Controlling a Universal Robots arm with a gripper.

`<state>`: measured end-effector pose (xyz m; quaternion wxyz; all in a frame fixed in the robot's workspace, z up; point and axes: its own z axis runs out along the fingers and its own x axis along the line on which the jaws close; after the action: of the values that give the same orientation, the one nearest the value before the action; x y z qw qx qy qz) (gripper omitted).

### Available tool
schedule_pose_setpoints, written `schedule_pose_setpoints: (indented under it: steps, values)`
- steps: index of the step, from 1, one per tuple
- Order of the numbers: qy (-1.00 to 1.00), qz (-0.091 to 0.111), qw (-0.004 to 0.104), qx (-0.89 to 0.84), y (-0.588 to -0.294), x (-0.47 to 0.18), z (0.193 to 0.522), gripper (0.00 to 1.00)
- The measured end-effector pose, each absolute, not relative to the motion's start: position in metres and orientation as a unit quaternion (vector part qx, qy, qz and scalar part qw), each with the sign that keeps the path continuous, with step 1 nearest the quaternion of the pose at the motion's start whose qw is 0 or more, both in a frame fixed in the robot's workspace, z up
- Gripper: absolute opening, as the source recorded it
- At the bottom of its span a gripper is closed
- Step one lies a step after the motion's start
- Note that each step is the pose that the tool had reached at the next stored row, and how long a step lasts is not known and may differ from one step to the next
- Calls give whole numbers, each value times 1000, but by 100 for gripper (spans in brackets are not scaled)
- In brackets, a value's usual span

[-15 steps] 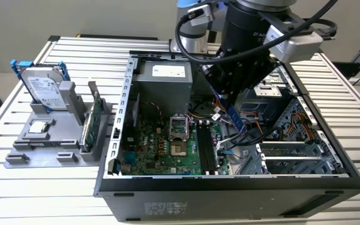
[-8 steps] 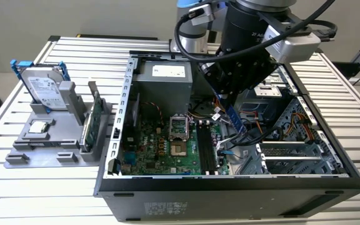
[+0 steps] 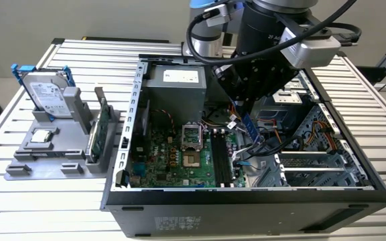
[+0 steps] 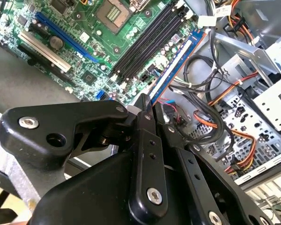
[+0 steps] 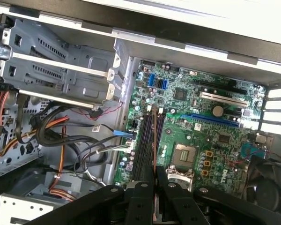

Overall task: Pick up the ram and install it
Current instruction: 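Insert the ram into the slot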

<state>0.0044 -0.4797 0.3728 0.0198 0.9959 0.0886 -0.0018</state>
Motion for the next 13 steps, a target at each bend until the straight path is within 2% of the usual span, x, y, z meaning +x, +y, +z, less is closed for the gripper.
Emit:
schedule_pose_setpoints:
  steps: [13]
  values:
    - [55,-2,20,998,-480,4,372,0]
